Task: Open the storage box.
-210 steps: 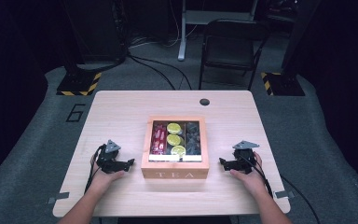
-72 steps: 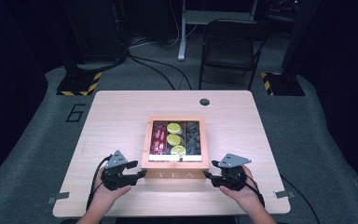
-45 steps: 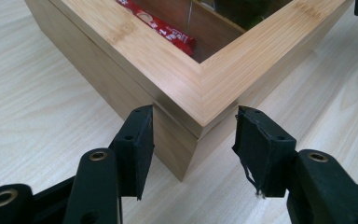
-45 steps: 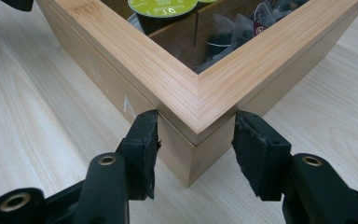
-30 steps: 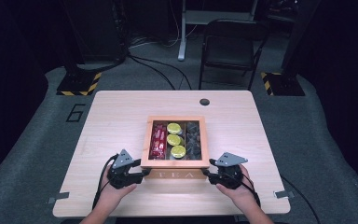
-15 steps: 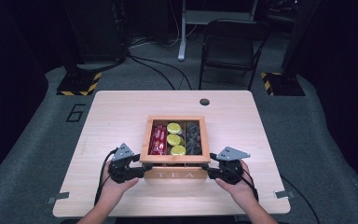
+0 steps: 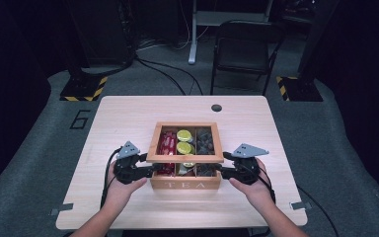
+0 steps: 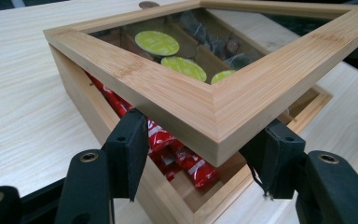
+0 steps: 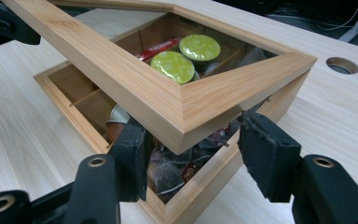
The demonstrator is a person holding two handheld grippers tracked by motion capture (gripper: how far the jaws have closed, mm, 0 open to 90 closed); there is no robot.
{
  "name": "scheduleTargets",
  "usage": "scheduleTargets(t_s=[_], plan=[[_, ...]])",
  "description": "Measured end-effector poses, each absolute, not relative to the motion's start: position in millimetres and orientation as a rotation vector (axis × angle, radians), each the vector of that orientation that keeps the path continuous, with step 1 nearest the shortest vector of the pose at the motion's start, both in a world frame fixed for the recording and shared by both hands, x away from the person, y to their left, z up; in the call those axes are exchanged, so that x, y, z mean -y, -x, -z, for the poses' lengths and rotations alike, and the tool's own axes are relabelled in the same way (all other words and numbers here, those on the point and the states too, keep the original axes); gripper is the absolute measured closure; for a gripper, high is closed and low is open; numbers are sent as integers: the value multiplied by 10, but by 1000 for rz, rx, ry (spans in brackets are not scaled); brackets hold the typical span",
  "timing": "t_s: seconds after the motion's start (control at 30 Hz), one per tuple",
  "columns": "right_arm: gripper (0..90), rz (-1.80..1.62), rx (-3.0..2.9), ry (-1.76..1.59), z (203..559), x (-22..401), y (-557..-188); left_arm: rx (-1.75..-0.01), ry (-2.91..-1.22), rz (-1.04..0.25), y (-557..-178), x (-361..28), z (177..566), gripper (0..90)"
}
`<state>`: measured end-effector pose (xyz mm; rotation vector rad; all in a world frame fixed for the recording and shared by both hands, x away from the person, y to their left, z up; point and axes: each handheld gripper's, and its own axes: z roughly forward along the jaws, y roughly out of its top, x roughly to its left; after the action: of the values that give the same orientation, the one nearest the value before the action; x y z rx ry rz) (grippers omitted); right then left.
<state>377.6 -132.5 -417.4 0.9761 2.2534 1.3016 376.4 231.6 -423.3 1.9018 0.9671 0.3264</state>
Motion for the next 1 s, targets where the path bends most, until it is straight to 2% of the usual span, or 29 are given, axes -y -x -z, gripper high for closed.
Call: scheduleTargets(t_s=[0.1, 0.4, 1.0], plan=[[443, -1300, -2258, -981, 4129, 1325, -3796, -984, -1887, -313, -3788, -2326, 4178, 422], [435, -1326, -2238, -1033, 3955, 1313, -3896, -967, -1913, -433, -3859, -2329, 3974, 409], [429, -1326, -2154, -1061, 3738, 1237, -4036, -985, -1829, -427, -3997, -2342, 3782, 419]])
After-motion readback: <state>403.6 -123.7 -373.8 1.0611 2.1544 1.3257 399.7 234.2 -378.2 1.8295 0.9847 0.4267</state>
